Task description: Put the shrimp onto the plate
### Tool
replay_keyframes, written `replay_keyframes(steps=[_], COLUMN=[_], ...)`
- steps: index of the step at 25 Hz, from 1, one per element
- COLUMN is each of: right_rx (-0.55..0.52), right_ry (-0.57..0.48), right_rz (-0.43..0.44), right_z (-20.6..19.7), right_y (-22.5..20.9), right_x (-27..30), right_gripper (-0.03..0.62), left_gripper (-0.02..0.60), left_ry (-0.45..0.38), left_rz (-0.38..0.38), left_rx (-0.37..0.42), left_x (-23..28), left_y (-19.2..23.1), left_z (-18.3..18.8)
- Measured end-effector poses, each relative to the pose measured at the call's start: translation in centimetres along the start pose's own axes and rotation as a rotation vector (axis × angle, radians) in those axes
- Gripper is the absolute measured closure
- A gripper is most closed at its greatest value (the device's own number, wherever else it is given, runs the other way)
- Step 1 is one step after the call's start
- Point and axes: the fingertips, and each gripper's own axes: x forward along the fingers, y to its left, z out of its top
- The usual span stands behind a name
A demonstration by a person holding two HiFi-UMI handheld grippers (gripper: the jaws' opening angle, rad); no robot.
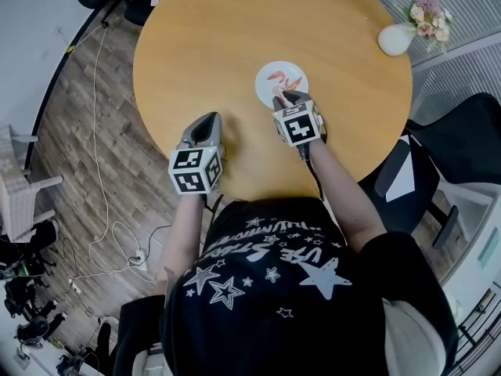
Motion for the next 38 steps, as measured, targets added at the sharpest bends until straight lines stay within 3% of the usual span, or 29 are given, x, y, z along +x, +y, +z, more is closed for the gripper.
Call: replay_keyframes(steps=[18,38], right_rx=[0.007,0.05], right_ry=[-0.144,-0.195], right_rz=[-0.093,-0.184], right_z=[1.8,-4.7], right_y=[3.0,11.8], right_x=[-7.7,-16.2], right_gripper=[0.5,0.502], left_gripper=[0.58,0.58], left_ry=[-0.1,-0.119], left_rz=[-0.066,-0.151], left_rx=[0.039,0.053], left_x=[-6.1,-16.4], left_y=[-1.6,-2.7], left_z=[1.1,-5.1])
